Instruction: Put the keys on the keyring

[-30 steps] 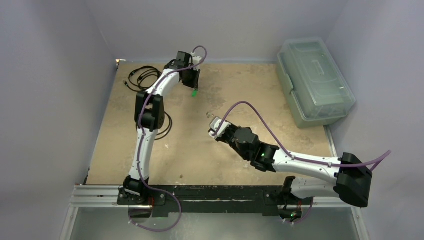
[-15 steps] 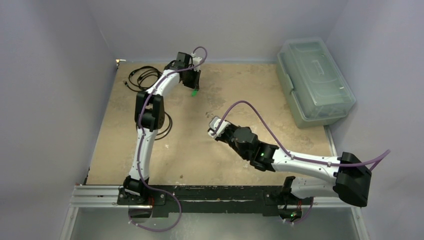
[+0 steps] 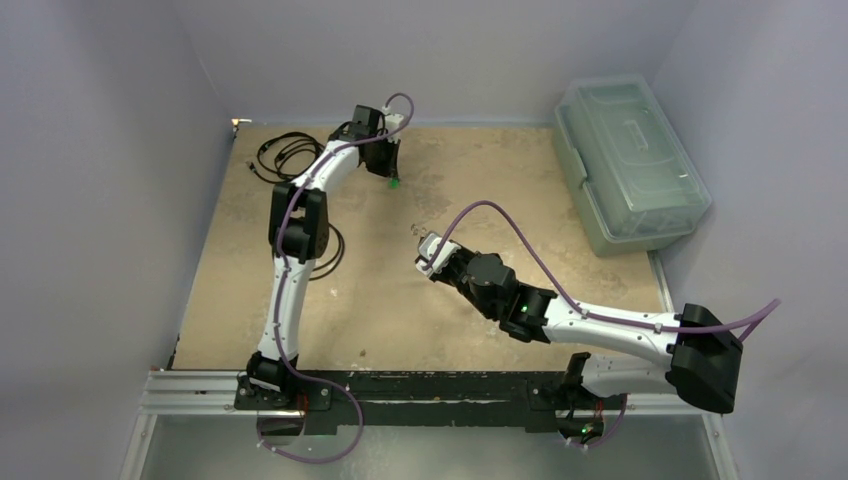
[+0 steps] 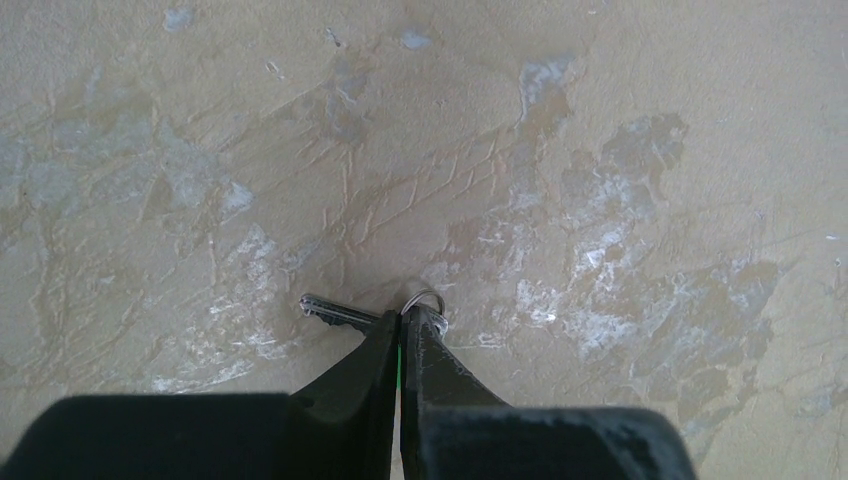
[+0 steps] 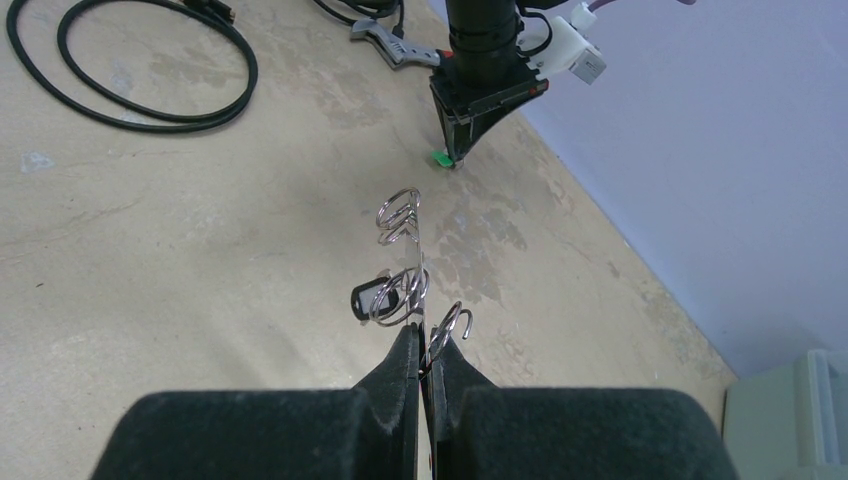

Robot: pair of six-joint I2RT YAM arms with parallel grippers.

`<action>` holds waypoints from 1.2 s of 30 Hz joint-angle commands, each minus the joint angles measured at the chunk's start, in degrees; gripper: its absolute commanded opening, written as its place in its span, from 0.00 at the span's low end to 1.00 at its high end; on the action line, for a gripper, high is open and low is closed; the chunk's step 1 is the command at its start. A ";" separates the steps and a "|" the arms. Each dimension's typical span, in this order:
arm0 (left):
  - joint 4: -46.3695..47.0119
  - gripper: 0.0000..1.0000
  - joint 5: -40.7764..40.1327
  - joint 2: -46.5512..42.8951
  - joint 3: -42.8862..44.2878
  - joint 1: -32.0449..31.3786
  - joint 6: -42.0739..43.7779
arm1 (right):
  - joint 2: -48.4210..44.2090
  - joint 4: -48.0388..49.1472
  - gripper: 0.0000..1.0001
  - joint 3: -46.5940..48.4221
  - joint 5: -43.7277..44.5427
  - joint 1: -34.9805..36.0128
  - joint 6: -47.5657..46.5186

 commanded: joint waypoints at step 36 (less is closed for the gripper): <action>35.79 0.00 6.96 -88.63 -76.26 -9.05 11.90 | 0.48 -6.47 0.00 5.32 -21.30 8.82 -6.46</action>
